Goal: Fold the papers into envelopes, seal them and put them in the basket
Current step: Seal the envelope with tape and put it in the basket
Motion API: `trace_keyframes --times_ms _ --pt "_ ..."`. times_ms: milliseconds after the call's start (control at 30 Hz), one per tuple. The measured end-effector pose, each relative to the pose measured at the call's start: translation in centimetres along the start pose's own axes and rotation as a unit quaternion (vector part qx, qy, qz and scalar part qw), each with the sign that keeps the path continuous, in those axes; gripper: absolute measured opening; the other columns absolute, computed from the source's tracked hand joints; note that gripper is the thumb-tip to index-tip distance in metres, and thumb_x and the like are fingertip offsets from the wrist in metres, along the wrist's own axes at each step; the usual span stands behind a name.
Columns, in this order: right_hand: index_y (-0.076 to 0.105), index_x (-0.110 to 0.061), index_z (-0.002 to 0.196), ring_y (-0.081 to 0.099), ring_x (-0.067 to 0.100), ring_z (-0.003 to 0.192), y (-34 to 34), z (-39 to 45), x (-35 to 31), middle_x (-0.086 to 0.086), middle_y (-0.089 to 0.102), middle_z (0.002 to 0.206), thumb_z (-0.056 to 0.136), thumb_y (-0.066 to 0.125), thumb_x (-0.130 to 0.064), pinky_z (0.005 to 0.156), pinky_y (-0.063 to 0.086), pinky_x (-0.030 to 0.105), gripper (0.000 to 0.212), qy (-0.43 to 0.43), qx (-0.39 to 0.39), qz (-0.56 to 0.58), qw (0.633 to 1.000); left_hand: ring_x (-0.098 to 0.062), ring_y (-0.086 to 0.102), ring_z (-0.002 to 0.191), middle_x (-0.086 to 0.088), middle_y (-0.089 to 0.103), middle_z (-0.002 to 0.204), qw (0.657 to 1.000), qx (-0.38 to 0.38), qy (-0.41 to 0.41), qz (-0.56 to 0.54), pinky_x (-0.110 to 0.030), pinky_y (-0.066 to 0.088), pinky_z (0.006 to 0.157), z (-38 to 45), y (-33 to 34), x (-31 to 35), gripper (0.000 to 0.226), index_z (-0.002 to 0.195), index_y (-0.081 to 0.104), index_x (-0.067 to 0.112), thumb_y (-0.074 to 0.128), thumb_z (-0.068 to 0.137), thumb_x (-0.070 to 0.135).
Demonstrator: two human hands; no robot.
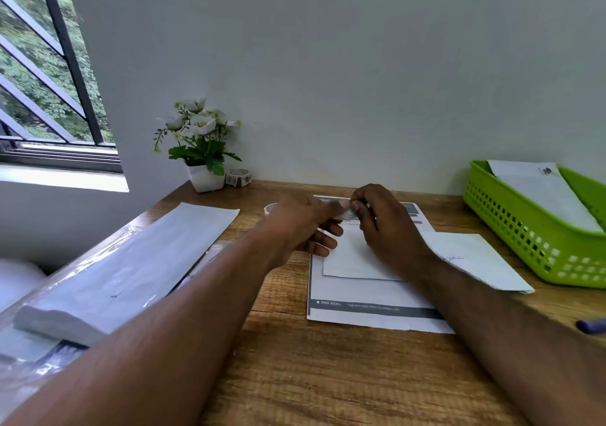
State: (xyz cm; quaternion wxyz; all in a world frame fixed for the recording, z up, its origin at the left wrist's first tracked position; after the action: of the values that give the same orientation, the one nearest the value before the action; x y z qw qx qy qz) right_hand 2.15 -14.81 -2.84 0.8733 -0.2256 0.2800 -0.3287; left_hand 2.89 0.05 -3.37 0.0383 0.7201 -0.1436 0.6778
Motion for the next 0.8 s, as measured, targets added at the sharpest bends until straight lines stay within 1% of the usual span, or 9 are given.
trace_keyframes --times_ms 67,167,233,300,433,500,567,667,800 --pt "0.055 -0.008 0.092 0.045 0.010 0.074 -0.1 0.1 -0.1 -0.004 0.050 0.083 0.096 0.045 -0.012 0.066 0.035 0.012 0.012 0.008 0.004 0.006 1.000 -0.023 0.066 0.065 -0.017 0.073 0.086 1.000 -0.013 0.015 0.020 -0.031 0.057 0.058 0.0 0.1 -0.1 0.022 0.096 0.070 -0.001 0.072 0.085 0.019" --pt "0.058 -0.011 0.094 0.056 0.015 0.072 -0.1 0.0 0.5 -0.005 0.056 0.081 0.097 0.050 -0.013 0.054 0.051 0.023 0.008 0.109 -0.008 0.120 0.987 -0.022 0.067 0.063 -0.016 0.074 0.083 0.999 -0.016 0.025 0.020 -0.030 0.057 0.055 0.1 0.0 -0.2 0.014 0.093 0.071 -0.001 0.072 0.085 0.010" --pt "0.061 -0.014 0.096 0.060 0.010 0.072 -0.2 0.1 0.7 -0.003 0.062 0.081 0.094 0.056 -0.015 0.052 0.056 0.026 0.006 0.196 0.005 0.244 0.950 -0.021 0.067 0.062 -0.016 0.074 0.083 1.000 -0.002 0.028 -0.008 -0.028 0.055 0.053 0.2 0.1 -0.3 0.016 0.095 0.071 -0.001 0.072 0.085 0.012" --pt "0.064 -0.018 0.098 0.063 0.005 0.071 -0.3 0.2 0.7 -0.004 0.067 0.078 0.088 0.064 -0.013 0.056 0.057 0.025 0.011 0.250 0.023 0.332 0.909 -0.019 0.066 0.059 -0.015 0.074 0.082 0.999 0.017 0.024 -0.045 -0.027 0.054 0.051 0.1 0.3 -0.4 0.019 0.096 0.071 -0.002 0.072 0.085 0.014" --pt "0.066 -0.015 0.104 0.068 0.018 0.078 -0.5 0.2 0.7 0.004 0.073 0.082 0.073 0.074 -0.012 0.065 0.058 0.032 0.032 0.291 0.034 0.439 0.849 -0.015 0.066 0.057 -0.013 0.073 0.079 0.994 0.023 -0.003 -0.107 -0.024 0.052 0.048 0.1 0.9 -0.7 0.017 0.097 0.070 0.002 0.070 0.087 0.016" --pt "0.066 -0.013 0.106 0.069 0.020 0.078 -0.6 0.4 0.5 0.006 0.073 0.084 0.075 0.072 -0.007 0.067 0.059 0.033 0.033 0.294 0.023 0.474 0.829 -0.013 0.065 0.054 -0.010 0.073 0.075 0.990 0.017 -0.025 -0.138 -0.022 0.052 0.047 0.1 1.1 -0.7 0.015 0.097 0.070 0.004 0.067 0.090 0.017" --pt "0.067 -0.011 0.105 0.070 0.022 0.079 -0.5 0.5 0.5 0.007 0.073 0.083 0.076 0.071 -0.001 0.070 0.060 0.036 0.031 0.294 0.008 0.479 0.827 -0.011 0.064 0.051 -0.008 0.072 0.073 0.986 0.014 -0.041 -0.160 -0.020 0.052 0.047 0.1 1.1 -0.7 0.015 0.097 0.069 0.004 0.066 0.090 0.017" --pt "0.070 -0.013 0.096 0.070 0.022 0.079 -0.6 0.6 0.7 0.005 0.074 0.082 0.075 0.073 -0.002 0.073 0.058 0.037 0.024 0.294 0.010 0.423 0.857 -0.011 0.064 0.051 -0.009 0.072 0.075 0.987 0.007 -0.043 -0.157 -0.019 0.051 0.046 0.1 1.1 -0.6 0.015 0.097 0.069 0.004 0.067 0.090 0.016" --pt "0.071 -0.014 0.085 0.068 0.018 0.071 -1.4 0.9 0.9 0.002 0.073 0.076 0.077 0.072 -0.001 0.063 0.052 0.030 0.015 0.301 0.056 0.380 0.873 -0.016 0.064 0.055 -0.012 0.074 0.085 1.000 -0.003 0.006 0.006 -0.024 0.053 0.048 0.0 0.3 0.0 0.018 0.101 0.069 0.003 0.071 0.086 0.010"
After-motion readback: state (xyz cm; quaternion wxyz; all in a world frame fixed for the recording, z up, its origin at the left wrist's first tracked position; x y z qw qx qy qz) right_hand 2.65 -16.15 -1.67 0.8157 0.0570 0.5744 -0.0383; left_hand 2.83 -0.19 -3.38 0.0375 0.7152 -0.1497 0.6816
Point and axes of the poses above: each hand's wrist, its own z-axis towards the middle knuckle, its own y-axis out of the palm, x = y × z, the point moved 5 cm from there along z, towards the middle knuckle
